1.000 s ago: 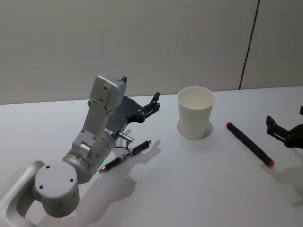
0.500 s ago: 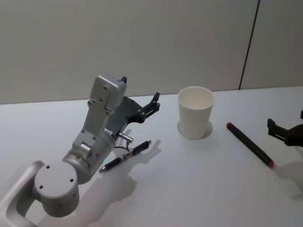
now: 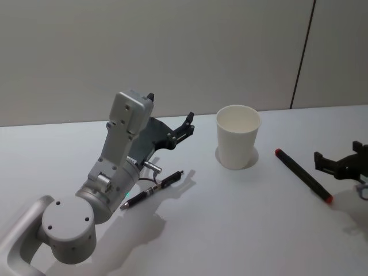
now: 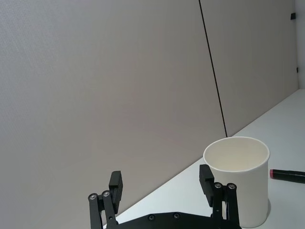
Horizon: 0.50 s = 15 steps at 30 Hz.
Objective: Place the pen into the pen holder.
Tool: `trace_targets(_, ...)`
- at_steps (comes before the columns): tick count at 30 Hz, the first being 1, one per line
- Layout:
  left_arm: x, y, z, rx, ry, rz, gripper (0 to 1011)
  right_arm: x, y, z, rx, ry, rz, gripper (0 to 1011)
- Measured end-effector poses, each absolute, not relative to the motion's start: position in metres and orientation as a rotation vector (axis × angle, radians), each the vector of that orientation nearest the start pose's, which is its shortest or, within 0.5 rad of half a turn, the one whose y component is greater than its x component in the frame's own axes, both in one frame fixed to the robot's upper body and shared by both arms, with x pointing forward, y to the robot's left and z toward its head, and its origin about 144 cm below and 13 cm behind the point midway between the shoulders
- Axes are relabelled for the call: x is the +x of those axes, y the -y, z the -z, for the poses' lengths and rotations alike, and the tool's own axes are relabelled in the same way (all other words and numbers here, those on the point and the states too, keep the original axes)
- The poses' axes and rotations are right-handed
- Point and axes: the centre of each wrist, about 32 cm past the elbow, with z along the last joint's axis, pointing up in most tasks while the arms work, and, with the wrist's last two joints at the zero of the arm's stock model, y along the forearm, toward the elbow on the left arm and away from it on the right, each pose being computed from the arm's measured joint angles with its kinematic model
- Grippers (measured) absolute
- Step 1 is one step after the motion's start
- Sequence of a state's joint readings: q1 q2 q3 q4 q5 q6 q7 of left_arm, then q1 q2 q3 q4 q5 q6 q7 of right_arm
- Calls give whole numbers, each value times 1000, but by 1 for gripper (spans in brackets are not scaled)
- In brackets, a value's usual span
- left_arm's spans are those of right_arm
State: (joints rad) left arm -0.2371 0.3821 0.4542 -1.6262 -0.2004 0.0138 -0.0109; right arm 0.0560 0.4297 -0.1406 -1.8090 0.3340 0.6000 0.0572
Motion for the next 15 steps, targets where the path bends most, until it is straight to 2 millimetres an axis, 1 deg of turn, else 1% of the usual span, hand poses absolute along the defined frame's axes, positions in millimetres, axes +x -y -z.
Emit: trace_targets(15, 492, -198, -1204, 61, 268, -1124, 1001, 487, 261, -1223, -460, -211, 1254, 1002)
